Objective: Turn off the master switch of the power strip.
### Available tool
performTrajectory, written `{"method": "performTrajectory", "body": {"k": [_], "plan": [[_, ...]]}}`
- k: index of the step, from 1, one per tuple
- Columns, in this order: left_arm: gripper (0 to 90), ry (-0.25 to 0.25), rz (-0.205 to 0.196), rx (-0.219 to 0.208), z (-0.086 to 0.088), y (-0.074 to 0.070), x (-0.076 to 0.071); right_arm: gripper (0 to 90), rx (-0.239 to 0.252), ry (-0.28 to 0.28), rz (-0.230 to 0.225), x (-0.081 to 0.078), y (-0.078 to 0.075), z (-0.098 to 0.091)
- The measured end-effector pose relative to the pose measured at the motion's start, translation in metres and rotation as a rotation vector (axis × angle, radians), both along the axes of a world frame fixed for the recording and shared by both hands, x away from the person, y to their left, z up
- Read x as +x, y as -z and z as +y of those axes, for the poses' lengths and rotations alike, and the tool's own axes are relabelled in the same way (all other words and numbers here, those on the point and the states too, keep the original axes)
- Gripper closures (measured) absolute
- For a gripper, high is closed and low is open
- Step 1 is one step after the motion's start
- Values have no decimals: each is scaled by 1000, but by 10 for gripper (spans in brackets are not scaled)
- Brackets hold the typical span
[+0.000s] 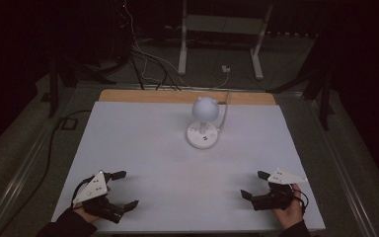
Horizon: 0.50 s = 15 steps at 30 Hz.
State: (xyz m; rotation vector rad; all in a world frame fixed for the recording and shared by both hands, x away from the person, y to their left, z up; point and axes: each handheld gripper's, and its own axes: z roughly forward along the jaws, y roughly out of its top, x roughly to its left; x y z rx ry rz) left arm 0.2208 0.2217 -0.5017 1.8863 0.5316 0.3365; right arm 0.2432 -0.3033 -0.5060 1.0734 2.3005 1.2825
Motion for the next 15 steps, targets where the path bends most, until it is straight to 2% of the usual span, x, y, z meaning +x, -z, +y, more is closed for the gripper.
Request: {"method": "performTrajectory", "body": {"k": [4,6,8,15], "plan": [[3,1,1,3,0,0,0,14,-28,18,-1,-5,5,-7],[3,2,0,0,-1,0,0,14,-42,25,13,-6,8,-9],[3,3,1,0,-1,1,0,14,-43,26,13,-6,9,-9],[3,1,-8,1,0,0,0,14,-51,-5,-6,-4,9,-1]]}}
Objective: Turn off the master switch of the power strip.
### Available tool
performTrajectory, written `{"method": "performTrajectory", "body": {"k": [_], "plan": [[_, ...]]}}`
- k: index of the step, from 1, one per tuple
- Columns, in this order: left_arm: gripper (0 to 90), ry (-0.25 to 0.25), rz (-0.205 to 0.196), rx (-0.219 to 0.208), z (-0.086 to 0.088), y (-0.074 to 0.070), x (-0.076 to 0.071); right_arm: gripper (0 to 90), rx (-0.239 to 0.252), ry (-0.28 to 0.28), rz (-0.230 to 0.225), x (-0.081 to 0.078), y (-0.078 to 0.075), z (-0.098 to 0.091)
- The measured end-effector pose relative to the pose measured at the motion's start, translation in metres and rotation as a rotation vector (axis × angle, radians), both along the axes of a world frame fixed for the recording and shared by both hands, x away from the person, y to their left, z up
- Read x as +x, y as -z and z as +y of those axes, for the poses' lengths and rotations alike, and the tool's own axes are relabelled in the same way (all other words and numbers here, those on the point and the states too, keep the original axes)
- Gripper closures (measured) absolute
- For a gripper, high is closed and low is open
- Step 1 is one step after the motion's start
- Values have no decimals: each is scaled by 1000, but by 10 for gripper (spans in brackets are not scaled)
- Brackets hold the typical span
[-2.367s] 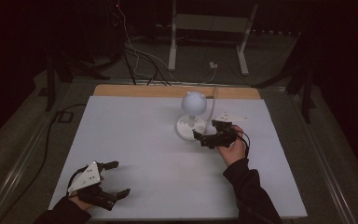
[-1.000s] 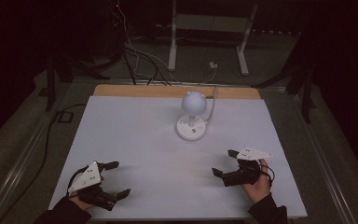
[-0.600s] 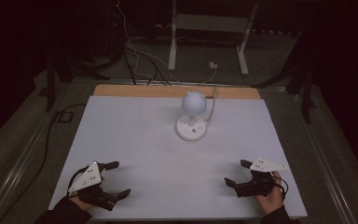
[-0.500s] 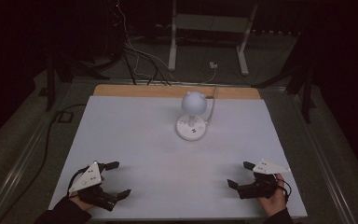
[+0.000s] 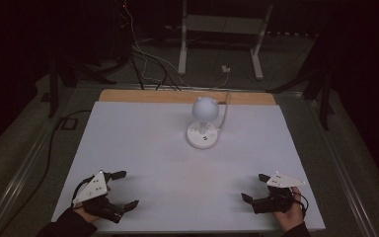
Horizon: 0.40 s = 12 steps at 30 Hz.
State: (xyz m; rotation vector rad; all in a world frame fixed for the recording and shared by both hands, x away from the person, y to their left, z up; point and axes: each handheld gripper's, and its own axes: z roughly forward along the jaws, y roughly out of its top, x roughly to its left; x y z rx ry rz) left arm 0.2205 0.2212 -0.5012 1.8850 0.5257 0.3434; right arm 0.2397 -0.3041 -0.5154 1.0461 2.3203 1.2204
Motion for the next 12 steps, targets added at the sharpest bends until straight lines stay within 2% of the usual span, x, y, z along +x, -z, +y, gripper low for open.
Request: {"method": "performTrajectory", "body": {"k": [12], "plan": [[3,3,4,2,0,0,0,14,1,4,0,1,1,-1]]}}
